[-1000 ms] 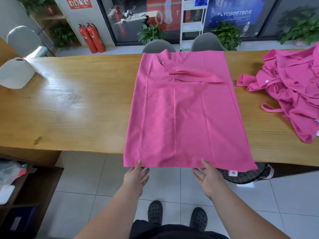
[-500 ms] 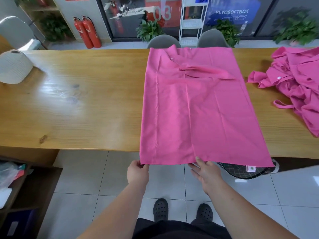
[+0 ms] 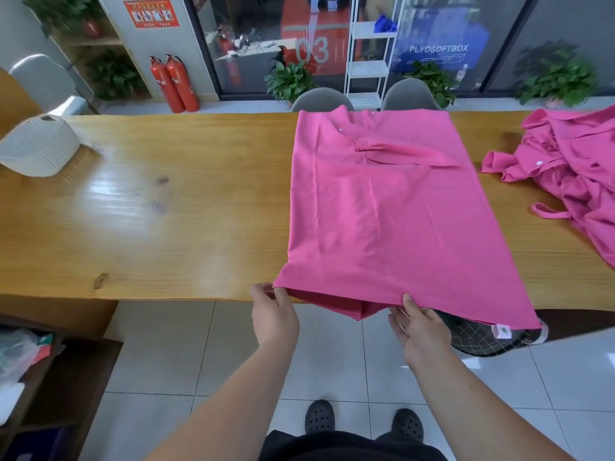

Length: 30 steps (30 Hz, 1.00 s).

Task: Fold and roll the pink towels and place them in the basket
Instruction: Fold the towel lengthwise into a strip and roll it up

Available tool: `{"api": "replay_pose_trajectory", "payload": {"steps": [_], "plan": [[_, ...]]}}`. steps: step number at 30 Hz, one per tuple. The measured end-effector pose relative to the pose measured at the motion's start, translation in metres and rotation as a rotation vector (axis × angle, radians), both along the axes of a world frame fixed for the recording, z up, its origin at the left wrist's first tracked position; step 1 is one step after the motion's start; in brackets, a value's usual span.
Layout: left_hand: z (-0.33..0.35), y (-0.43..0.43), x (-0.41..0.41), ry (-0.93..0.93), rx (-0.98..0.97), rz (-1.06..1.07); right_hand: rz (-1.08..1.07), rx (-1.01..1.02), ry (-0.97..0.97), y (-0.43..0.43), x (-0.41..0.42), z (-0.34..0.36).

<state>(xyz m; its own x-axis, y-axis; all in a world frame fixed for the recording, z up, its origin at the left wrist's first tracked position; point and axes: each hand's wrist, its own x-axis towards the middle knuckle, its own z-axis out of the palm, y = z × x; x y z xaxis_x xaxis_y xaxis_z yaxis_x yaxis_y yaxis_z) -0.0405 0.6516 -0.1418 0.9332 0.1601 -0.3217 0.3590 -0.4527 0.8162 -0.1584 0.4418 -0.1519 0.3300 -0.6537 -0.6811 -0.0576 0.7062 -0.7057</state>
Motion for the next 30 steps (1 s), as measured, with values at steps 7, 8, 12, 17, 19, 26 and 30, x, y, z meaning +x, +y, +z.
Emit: {"api": "replay_pose_trajectory", "payload": {"steps": [7,8,12,17,19,26,30], "plan": [[-0.004,0.027,0.018,-0.028,0.242,-0.089,-0.026,-0.053,0.022,-0.011,-0.010,0.005],[0.002,0.027,0.018,-0.123,0.235,-0.026,-0.045,-0.080,0.029,-0.012,-0.011,0.006],[0.014,0.020,0.022,-0.065,0.083,0.078,-0.118,-0.101,0.044,-0.006,-0.007,0.004],[-0.006,0.037,0.023,0.132,-0.005,-0.084,-0.087,0.052,0.032,0.004,-0.009,-0.006],[-0.002,0.044,0.023,0.037,0.056,-0.085,-0.054,0.086,-0.002,0.005,-0.011,-0.006],[-0.023,0.055,0.021,0.220,-0.266,-0.016,0.034,0.118,0.011,0.014,-0.009,-0.010],[-0.041,0.056,0.023,0.326,-0.451,0.097,0.037,0.088,0.016,0.017,-0.007,-0.011]]}}
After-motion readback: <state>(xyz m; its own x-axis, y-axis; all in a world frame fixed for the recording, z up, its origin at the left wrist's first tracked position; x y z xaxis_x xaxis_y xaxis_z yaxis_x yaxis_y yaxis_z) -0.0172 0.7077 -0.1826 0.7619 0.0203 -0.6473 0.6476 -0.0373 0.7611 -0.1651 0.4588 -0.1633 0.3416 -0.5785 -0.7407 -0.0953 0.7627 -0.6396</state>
